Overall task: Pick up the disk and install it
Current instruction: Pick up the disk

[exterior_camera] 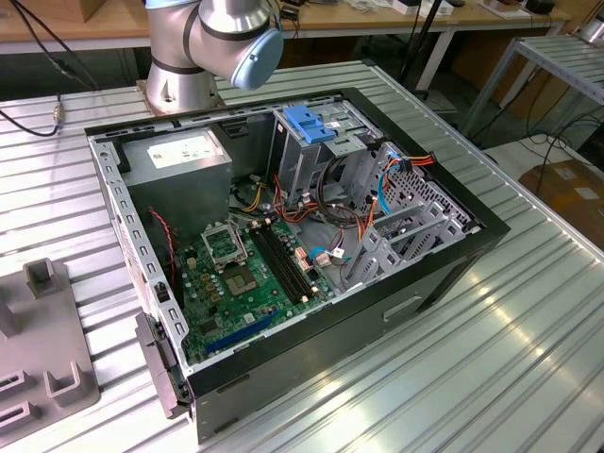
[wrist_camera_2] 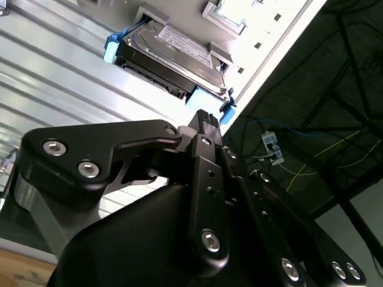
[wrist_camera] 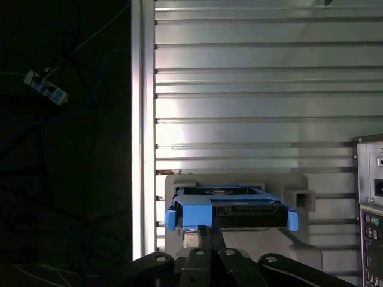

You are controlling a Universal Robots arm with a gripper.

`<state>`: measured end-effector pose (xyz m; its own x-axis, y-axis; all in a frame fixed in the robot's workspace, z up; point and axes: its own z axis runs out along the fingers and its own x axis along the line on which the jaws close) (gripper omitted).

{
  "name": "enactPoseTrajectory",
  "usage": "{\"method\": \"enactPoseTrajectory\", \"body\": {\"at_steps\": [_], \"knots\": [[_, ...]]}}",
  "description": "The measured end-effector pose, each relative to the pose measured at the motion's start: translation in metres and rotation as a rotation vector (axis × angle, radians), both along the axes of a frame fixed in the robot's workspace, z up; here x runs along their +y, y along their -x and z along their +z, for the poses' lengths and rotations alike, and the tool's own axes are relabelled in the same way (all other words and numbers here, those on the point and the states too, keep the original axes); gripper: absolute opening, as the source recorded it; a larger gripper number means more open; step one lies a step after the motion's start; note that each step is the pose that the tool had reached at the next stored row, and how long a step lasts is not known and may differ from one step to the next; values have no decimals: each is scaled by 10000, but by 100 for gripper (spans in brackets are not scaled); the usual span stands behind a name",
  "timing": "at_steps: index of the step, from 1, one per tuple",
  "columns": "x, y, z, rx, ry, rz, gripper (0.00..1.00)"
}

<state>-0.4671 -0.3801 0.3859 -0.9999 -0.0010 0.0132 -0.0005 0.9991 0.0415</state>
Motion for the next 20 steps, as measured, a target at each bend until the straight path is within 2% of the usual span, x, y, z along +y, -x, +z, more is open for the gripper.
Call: {"method": "enactPoseTrajectory", "body": {"at_steps": [2,6,9,10,18,19,20], "knots": [[0,-1,-1,0,0,387,10],[0,-1,-8,0,0,1490,10],[0,-1,-14,1,1,2067,10],[-1,-1,-18,1,2,2562,10],[-1,-1,-30,0,4,4062,10],[0,-1,-32,2,4,4426,10],[0,-1,-32,2,4,4628,10]]}}
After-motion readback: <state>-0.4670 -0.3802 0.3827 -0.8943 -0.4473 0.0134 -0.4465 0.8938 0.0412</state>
